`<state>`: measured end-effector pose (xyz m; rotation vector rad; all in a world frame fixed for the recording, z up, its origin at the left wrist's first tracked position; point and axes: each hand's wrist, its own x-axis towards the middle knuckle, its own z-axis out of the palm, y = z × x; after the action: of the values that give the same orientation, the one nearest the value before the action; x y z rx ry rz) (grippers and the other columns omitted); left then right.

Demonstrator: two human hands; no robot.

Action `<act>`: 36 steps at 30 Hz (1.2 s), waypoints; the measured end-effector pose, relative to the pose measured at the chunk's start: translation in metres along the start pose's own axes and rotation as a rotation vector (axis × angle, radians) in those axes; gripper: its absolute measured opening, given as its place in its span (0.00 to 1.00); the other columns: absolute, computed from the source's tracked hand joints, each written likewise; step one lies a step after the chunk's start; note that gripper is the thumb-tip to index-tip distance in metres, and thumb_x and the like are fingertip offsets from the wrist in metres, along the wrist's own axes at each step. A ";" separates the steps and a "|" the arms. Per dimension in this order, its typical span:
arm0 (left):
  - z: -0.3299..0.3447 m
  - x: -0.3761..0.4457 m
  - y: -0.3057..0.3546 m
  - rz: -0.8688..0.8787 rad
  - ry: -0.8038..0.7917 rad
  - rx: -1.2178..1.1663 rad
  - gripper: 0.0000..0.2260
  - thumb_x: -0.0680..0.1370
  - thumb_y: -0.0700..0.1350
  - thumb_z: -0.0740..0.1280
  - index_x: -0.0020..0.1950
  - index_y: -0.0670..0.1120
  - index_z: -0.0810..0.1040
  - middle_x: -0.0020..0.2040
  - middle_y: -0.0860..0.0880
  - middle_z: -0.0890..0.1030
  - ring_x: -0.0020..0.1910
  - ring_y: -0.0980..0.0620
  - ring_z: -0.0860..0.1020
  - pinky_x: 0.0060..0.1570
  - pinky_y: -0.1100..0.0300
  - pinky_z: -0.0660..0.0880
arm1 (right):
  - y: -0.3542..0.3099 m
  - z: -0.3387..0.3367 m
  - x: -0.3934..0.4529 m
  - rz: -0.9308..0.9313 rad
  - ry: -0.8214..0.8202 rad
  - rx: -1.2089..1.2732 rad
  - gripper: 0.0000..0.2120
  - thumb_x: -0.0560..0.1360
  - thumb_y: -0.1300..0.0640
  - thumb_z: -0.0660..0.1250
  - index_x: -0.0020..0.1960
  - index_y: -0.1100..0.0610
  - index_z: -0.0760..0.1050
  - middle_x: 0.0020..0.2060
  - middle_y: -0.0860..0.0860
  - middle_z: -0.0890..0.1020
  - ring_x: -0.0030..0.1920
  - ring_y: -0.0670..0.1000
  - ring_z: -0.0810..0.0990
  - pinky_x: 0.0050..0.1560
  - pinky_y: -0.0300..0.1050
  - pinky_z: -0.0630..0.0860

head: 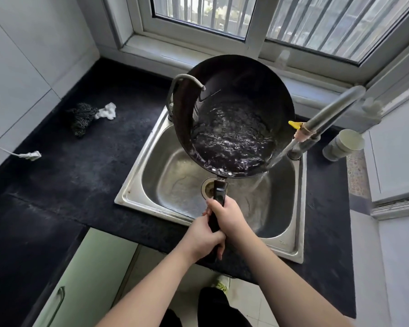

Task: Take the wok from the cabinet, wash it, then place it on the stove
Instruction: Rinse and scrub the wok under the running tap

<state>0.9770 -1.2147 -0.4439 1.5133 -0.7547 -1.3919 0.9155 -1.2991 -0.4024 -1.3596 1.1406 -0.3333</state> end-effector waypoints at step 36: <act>0.034 -0.053 0.010 -0.153 -0.199 -0.339 0.03 0.69 0.34 0.61 0.38 0.40 0.74 0.23 0.43 0.72 0.17 0.49 0.72 0.21 0.63 0.70 | 0.004 -0.011 -0.064 0.185 0.252 -0.232 0.12 0.74 0.56 0.66 0.42 0.65 0.78 0.36 0.56 0.84 0.39 0.55 0.81 0.40 0.45 0.74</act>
<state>0.9358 -1.1791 -0.4108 1.1987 -0.4955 -1.7083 0.8751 -1.2558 -0.3759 -1.4263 1.5426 -0.2484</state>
